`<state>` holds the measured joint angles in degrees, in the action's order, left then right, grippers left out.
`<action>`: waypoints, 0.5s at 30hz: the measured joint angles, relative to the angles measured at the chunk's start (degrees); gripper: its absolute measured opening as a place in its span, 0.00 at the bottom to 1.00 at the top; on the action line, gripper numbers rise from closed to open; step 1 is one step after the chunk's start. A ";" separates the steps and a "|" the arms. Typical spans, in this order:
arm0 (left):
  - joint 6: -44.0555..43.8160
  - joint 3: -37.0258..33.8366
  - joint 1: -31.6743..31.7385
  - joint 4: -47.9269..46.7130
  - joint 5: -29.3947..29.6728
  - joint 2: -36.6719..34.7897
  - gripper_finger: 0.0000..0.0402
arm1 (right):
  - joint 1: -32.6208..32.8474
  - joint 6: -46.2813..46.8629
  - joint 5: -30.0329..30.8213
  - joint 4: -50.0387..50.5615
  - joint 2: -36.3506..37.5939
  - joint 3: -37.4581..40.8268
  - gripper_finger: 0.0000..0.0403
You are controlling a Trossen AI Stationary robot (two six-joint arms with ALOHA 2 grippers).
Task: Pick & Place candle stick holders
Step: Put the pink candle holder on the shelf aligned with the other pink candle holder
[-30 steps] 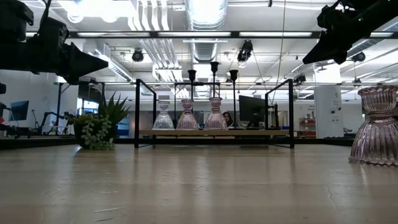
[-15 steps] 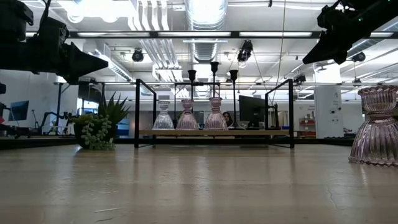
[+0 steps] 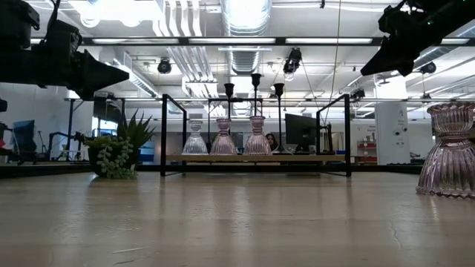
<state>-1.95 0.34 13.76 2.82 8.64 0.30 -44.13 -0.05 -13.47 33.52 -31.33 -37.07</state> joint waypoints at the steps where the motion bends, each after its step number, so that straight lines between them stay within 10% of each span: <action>1: 0.00 0.00 0.00 0.02 0.00 0.00 0.06 | 0.01 -0.03 0.00 0.00 0.00 -0.01 0.07; 15: 0.00 0.00 0.00 0.10 0.00 0.00 0.06 | 0.01 -1.17 -2.07 -2.03 -0.34 -5.62 0.07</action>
<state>-1.96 0.34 13.76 2.92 8.64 0.30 -44.12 -1.23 -15.55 31.48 -31.67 -42.68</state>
